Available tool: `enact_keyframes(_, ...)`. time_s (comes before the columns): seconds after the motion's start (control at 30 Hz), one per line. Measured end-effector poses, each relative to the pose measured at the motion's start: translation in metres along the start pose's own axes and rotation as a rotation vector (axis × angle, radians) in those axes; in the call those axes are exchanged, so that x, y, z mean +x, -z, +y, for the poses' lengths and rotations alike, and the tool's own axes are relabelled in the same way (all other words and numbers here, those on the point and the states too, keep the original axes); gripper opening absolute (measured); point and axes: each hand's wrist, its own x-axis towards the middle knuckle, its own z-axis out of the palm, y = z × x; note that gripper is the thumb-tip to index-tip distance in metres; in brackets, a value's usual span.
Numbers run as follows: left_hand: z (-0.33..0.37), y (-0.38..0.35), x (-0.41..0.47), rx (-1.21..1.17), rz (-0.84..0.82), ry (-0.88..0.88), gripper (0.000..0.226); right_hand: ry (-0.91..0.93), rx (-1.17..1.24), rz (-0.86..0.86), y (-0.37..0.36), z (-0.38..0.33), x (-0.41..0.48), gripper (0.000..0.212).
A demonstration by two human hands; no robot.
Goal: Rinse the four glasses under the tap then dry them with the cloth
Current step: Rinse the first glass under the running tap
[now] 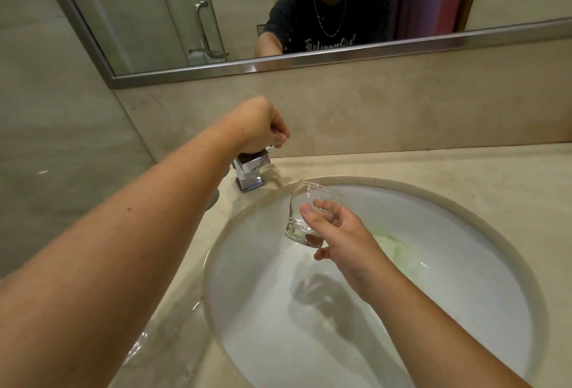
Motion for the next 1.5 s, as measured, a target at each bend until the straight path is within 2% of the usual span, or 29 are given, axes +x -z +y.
enact_keyframes(0.67,0.01,0.0,0.0,0.029,0.005,0.01,0.015,0.003,-0.034,0.009,0.0,-0.003,-0.004,0.069)
enact_keyframes(1.0,0.012,-0.001,-0.002,0.003,0.021,0.022,0.015,0.015,-0.029,0.009,0.0,-0.002,-0.004,0.082)
enact_keyframes(1.27,0.011,-0.001,-0.007,0.005,0.023,0.011,0.019,0.02,0.01,0.009,0.001,-0.006,-0.007,0.07)
enact_keyframes(1.37,0.016,0.002,-0.022,-0.055,0.094,-0.001,0.029,0.015,0.023,0.022,0.003,-0.006,-0.006,0.062)
enact_keyframes(1.5,0.037,0.017,-0.073,-0.374,0.438,-0.044,0.022,-0.012,0.063,0.02,0.005,-0.011,-0.009,0.05)
